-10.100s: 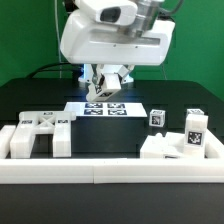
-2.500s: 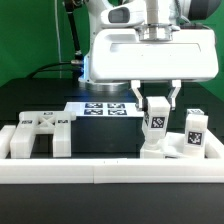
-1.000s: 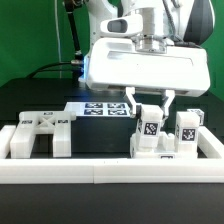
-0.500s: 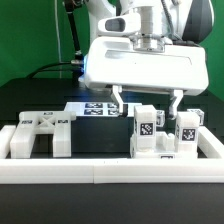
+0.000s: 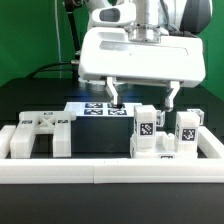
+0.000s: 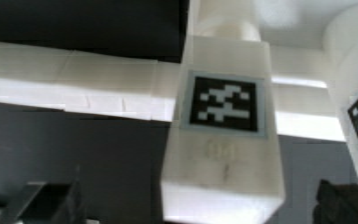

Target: Assemble chair

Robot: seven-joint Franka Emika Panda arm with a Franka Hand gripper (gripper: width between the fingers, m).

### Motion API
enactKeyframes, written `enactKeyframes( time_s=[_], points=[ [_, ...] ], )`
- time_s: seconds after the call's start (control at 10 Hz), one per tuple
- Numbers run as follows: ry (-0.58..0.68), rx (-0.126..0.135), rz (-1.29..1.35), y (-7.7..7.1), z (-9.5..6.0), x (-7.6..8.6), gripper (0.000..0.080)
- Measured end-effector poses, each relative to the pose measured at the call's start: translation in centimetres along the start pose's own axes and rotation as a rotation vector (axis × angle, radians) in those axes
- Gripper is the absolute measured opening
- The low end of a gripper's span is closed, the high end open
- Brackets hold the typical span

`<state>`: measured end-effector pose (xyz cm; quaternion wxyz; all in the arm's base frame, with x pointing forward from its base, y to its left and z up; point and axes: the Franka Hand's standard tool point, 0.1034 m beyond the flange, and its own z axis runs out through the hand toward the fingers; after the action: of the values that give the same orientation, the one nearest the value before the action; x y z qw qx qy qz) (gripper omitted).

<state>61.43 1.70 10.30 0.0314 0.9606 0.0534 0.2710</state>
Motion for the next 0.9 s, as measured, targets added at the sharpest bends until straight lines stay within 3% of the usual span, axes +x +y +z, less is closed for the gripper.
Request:
enactKeyframes(
  time_s=[0.4,0.6,0.9],
  points=[
    [-0.053,0.024,0.008,-0.5,0.1,-0.4,0.0649],
    [-0.231,0.102,0.016,-1.6,0.3,-0.6,0.0649],
    [-0.431,0.170,0.012,-2.5,0.0,-0.6,0.0649]
  ],
)
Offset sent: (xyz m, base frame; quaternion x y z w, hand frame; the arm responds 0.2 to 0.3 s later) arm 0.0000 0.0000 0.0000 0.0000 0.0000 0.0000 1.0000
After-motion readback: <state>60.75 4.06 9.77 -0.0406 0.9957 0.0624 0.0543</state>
